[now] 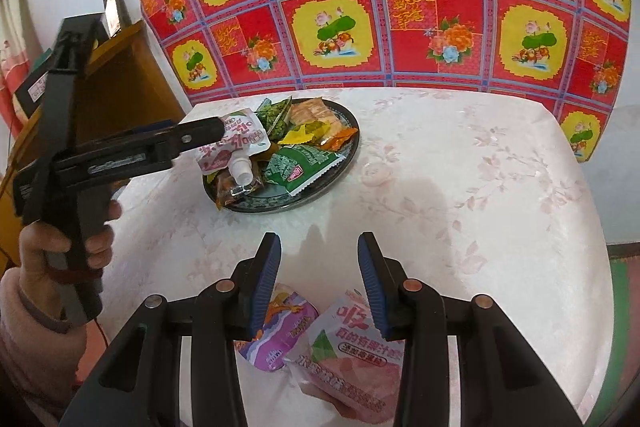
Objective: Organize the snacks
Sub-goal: 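Lower the pink bag onto the plate with left gripper while right nears pink pouch, then grasp the purple tin with left gripper while right gripper grasps pink drink pouch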
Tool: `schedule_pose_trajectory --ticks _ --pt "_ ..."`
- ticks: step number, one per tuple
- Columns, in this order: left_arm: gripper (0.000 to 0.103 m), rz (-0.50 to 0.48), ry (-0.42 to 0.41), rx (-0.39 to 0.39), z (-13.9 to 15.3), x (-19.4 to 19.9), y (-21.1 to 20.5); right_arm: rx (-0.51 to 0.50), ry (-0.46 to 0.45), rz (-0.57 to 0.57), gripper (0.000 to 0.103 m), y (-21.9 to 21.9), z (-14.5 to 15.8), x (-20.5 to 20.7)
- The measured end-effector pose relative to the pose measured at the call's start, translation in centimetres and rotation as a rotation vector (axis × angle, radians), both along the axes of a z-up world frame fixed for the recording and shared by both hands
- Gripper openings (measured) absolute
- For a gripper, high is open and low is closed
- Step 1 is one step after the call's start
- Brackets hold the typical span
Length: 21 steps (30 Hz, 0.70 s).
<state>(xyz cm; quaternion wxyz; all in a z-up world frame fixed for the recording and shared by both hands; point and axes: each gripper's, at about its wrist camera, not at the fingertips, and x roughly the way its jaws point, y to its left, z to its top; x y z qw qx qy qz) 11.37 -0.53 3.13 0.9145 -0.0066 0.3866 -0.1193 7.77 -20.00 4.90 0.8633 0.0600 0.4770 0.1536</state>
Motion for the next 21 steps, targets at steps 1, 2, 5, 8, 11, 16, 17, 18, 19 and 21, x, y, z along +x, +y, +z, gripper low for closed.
schedule_pose_trajectory --ticks 1,2,5,8,11,16,17,18,19,21 --pt "0.096 -0.004 0.0 -0.005 0.2 -0.5 0.0 -0.001 -0.001 -0.002 0.041 -0.1 0.0 -0.1" --pt "0.096 -0.008 0.001 -0.009 0.3 -0.8 -0.1 -0.001 -0.002 -0.004 0.041 -0.2 0.1 -0.2" --pt "0.096 -0.027 0.012 -0.024 0.5 -2.1 -0.3 -0.004 -0.002 -0.008 0.041 -0.5 0.2 -0.6" --pt "0.096 -0.047 0.02 -0.031 0.5 -3.2 -0.7 -0.011 -0.002 -0.01 0.041 -0.8 0.2 -1.0" --pt "0.096 -0.068 0.026 -0.029 0.5 -4.3 -1.1 -0.019 -0.002 -0.013 0.041 -1.1 0.4 -1.3" --pt "0.096 -0.102 0.05 -0.026 0.0 -5.6 -1.9 -0.032 0.001 -0.013 0.041 -1.5 0.6 -2.0" --pt "0.096 -0.106 0.055 -0.026 -0.1 -5.7 -2.0 -0.034 0.003 -0.014 0.041 -1.6 0.6 -2.1" --pt "0.096 -0.113 0.061 -0.026 -0.3 -5.9 -2.2 -0.035 0.005 -0.015 0.041 -1.7 0.6 -2.2" --pt "0.096 -0.12 0.067 -0.025 -0.4 -6.0 -2.4 -0.036 0.008 -0.017 0.041 -1.9 0.5 -2.3" --pt "0.096 -0.135 0.08 -0.022 -0.8 -6.4 -2.9 -0.035 0.014 -0.016 0.041 -2.1 0.4 -2.4"
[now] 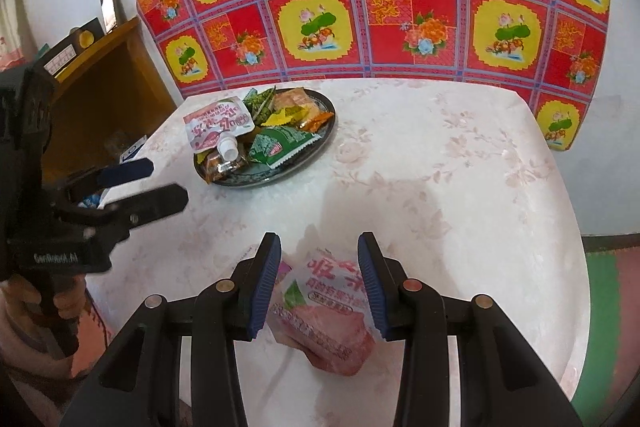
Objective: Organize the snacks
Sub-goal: 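Grasp the purple tin with left gripper while right gripper grasps pink drink pouch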
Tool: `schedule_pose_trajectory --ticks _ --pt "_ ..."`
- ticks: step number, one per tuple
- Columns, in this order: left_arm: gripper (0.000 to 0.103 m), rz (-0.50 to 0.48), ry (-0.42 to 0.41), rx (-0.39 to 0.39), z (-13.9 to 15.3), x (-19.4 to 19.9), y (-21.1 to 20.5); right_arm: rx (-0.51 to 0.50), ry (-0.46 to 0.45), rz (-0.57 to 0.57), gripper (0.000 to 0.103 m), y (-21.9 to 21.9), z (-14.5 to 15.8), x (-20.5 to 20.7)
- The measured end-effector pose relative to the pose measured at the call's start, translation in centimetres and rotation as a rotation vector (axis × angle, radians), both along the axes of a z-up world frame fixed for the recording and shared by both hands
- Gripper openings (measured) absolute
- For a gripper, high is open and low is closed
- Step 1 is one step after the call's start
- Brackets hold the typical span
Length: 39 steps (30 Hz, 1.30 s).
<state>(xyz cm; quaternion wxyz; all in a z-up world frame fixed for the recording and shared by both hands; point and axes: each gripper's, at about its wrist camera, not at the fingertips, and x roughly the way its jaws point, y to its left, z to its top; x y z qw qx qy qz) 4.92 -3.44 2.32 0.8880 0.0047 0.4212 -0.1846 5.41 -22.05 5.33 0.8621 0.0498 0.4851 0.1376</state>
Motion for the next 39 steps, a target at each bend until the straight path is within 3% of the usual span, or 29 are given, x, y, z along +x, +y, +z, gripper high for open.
schedule_pose_trajectory --ticks 19,24,39 --pt "0.096 -0.117 0.086 0.038 -2.8 -2.3 -3.8 -0.005 0.045 -0.057 0.042 -2.6 -0.9 -2.2" --pt "0.096 -0.13 0.085 0.082 -3.6 -2.6 -4.6 0.017 0.067 -0.063 0.049 -2.8 -1.5 -2.6" --pt "0.093 -0.138 0.074 0.113 -4.6 -2.6 -5.6 0.038 0.089 -0.054 0.05 -2.5 -2.5 -2.5"
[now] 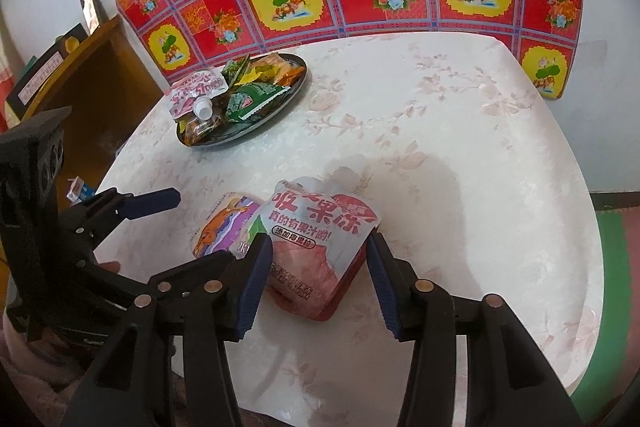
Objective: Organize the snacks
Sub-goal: 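Grasp the purple tin with left gripper while right gripper grasps pink drink pouch, then lift the purple tin and the pink pouch off the table with both grippers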
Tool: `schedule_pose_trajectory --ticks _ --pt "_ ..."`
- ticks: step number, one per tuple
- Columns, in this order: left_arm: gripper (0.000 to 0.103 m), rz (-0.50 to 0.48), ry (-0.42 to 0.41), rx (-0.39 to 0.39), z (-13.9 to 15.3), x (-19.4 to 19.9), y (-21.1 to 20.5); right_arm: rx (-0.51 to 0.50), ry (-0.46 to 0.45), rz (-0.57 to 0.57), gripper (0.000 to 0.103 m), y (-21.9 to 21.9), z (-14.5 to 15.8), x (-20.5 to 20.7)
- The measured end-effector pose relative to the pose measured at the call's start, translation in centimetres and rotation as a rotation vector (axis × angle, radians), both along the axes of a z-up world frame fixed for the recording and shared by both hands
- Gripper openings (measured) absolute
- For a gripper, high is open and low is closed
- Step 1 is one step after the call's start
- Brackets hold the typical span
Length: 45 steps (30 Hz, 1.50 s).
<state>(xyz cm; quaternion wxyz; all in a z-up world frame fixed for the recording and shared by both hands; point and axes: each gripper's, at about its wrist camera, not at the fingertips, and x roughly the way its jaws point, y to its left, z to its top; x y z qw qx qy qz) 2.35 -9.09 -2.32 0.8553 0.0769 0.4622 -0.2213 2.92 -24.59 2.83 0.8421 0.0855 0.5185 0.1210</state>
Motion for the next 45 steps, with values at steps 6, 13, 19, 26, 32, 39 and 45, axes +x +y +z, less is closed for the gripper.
schedule_pose_trajectory --ticks 6,13,19,26,32,39,45 --pt "0.087 -0.01 0.018 -0.039 -0.1 0.1 0.3 0.016 0.006 -0.006 0.051 -0.2 -0.2 0.1" --pt "0.071 0.0 0.029 -0.075 0.1 0.1 1.1 -0.003 0.005 -0.015 0.051 -0.4 -0.2 0.0" --pt "0.068 -0.008 0.019 -0.068 0.2 0.0 1.1 -0.003 0.006 -0.02 0.051 -0.6 -0.3 0.0" --pt "0.068 -0.032 0.004 -0.056 0.1 0.6 0.0 -0.012 0.002 -0.018 0.051 -0.6 -0.3 0.0" --pt "0.065 -0.033 -0.003 -0.066 0.2 0.4 0.2 -0.013 0.002 -0.018 0.051 -0.6 -0.3 0.0" --pt "0.07 -0.014 0.022 -0.078 0.0 0.4 0.5 -0.005 0.002 -0.015 0.051 -0.5 -0.3 0.0" --pt "0.052 -0.015 0.008 -0.052 -0.2 0.1 0.4 -0.005 0.001 -0.014 0.051 -0.5 -0.3 0.0"
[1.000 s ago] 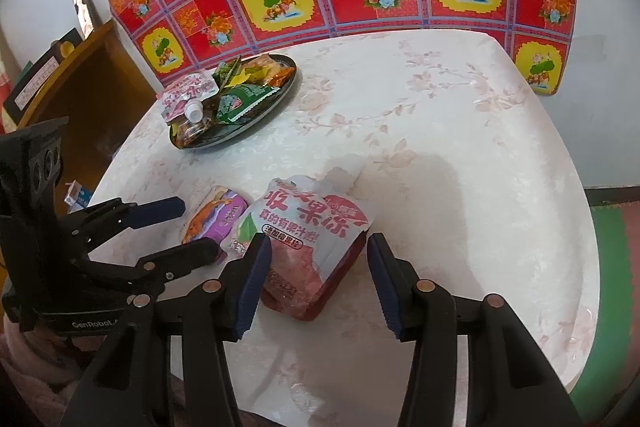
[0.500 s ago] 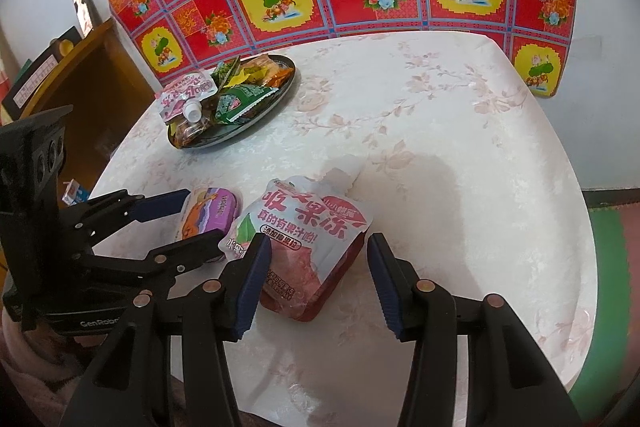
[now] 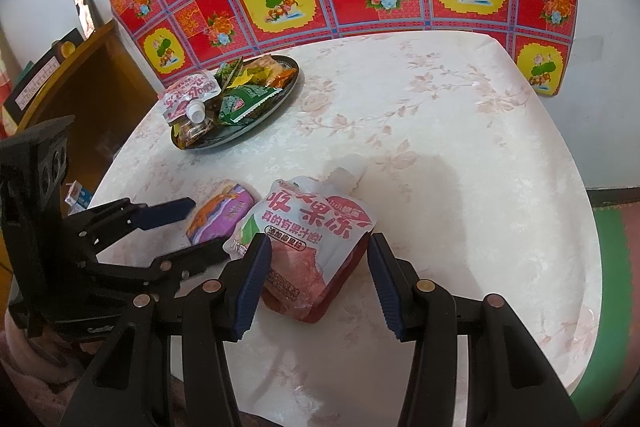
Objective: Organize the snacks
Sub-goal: 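Lift the purple tin and the pink pouch off the table with both grippers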
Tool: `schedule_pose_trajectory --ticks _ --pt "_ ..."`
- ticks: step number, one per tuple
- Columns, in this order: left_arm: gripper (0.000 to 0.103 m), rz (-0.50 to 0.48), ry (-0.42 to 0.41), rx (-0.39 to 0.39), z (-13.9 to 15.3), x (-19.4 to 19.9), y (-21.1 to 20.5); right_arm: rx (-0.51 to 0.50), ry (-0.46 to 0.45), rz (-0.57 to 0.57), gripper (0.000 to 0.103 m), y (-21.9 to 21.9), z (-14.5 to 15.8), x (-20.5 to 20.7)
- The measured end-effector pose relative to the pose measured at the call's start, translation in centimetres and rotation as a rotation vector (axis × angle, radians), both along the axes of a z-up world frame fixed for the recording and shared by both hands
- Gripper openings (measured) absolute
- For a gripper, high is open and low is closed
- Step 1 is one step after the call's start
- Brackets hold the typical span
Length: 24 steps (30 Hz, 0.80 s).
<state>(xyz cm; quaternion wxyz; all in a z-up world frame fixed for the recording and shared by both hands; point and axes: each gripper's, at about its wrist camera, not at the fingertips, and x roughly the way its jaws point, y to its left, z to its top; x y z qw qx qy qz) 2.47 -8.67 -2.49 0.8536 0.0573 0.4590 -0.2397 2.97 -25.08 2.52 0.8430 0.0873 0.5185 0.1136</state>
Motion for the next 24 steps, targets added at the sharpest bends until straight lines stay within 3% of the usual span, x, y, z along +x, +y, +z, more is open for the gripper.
schedule_pose_trajectory --ticks 6,14,16,21,23,24 --pt "0.052 0.031 0.008 -0.012 0.1 -0.1 1.2 -0.001 -0.007 0.012 0.051 0.5 0.0 0.1" --pt "0.052 0.148 -0.001 -0.014 0.6 -0.2 4.8 -0.002 -0.012 0.058 0.053 1.9 -0.2 0.9" --pt "0.052 0.177 -0.005 -0.013 0.6 -0.1 5.6 -0.007 -0.013 0.063 0.06 2.5 -0.3 1.1" --pt "0.052 0.242 0.0 -0.028 0.6 0.2 7.6 -0.032 -0.021 0.02 0.06 3.6 -0.2 1.5" --pt "0.052 0.257 -0.003 -0.031 0.6 0.2 8.1 -0.025 -0.003 -0.002 0.066 3.9 0.0 1.3" --pt "0.052 0.263 -0.005 -0.034 0.6 0.2 8.3 -0.026 0.011 -0.006 0.075 4.1 0.0 1.2"
